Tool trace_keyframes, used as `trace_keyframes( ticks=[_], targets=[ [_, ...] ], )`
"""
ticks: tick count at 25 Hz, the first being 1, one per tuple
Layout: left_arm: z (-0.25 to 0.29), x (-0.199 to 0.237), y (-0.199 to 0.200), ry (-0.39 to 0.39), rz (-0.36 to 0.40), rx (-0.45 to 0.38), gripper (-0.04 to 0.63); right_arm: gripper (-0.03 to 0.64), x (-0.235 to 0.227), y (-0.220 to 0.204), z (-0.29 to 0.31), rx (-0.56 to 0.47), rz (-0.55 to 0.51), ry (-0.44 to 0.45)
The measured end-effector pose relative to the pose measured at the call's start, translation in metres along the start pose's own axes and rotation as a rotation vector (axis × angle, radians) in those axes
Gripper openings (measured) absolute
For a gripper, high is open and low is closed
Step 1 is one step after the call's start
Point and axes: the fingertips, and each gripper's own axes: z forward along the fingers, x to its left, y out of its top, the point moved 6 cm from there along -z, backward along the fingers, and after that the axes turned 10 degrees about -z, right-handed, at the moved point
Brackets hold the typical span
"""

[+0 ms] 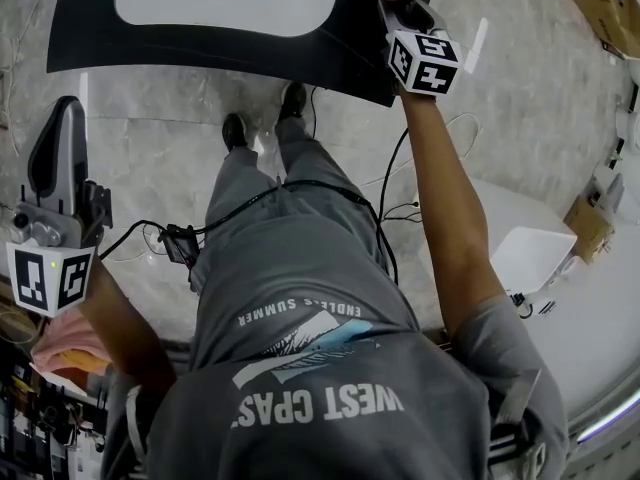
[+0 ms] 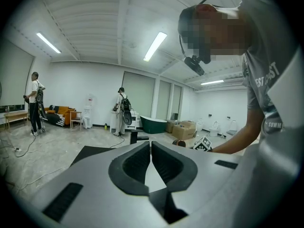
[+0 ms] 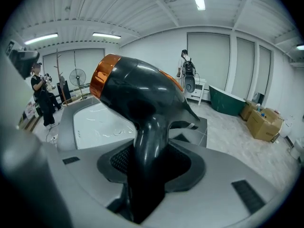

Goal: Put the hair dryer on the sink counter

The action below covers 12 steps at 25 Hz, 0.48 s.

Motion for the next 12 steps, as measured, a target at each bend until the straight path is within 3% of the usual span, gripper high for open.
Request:
trace_keyframes(
  ticks=[6,12],
  targets=[
    [0.004,-0.005,0.003,0.012,0.005,0.008,0.028,0.178,-0.005,-0.023,0.012,0.06,-0.035,-0.018],
    [0.011,0.011,-0.004,0.01,-0.006,-0.004,0.028,0.181,0.002,-0.026,0.029,0.117,-0.183,-0.026]
  ],
)
